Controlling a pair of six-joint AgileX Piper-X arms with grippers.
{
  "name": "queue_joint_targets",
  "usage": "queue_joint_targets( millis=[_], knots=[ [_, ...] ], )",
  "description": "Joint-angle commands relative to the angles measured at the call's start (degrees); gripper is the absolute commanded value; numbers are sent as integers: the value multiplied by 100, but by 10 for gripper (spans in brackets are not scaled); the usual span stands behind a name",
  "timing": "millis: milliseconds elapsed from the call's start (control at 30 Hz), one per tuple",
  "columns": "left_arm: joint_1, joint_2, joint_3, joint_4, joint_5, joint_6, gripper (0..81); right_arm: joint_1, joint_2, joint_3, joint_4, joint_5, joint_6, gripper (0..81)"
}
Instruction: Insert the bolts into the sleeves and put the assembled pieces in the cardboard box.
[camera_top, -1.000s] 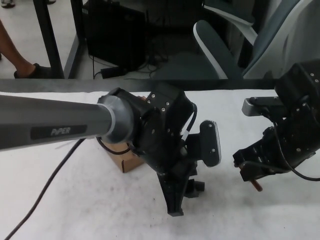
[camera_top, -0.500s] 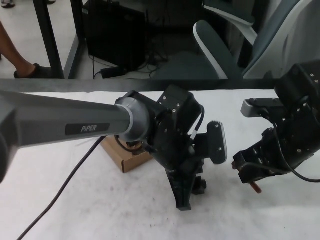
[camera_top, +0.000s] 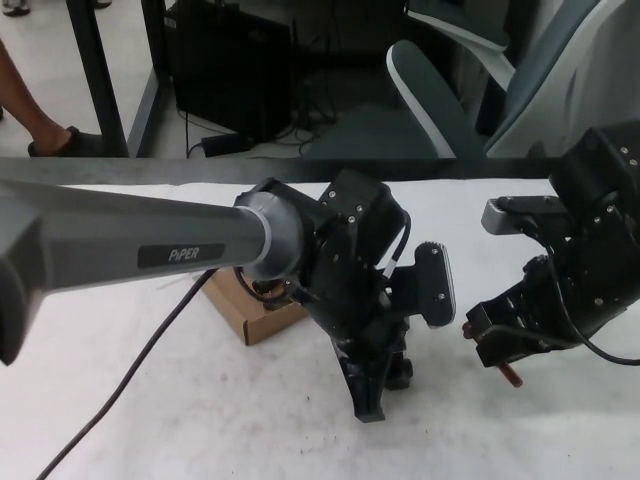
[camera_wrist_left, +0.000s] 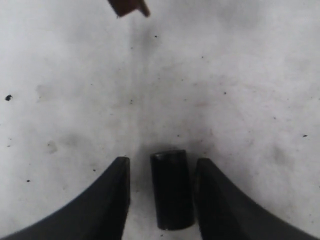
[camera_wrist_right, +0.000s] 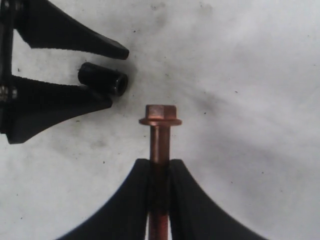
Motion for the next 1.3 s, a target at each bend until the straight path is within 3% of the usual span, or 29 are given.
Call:
queue_joint_targets(
  millis=[0, 133, 367, 533, 700, 933, 1067, 1267],
  knots=[
    [-22, 119, -14, 61, -39, -77, 265, -34, -29, -20, -7, -122, -49, 2],
    [-22, 105, -14, -126, -39, -62, 0, -34, -29, -20, -67, -120, -122, 2],
    [-36, -459, -14, -132, -39, -1713, 3, -34, -27, 79, -487, -199, -395, 2],
    [72, -1210, -14, 454, 35, -1902, 4, -34, -42, 79, -1107, -1076, 58, 2],
    [425, -1839, -14, 1027, 847, -2425, 4, -34, -66, 67, -2448, -1962, 770, 2],
    [1049, -2450, -14, 2130, 1258, -2615, 4, -34, -261, -250, -4366, -2818, 768, 2],
    [1443, -2839, -14, 2150, 2212, -2641, 4, -34, -325, -640, -4968, -3116, 948, 2],
    [2124, -3248, -14, 1392, 3750, -3090, 4, -24, -328, -1379, -6032, -3652, 1999, 2]
  ],
)
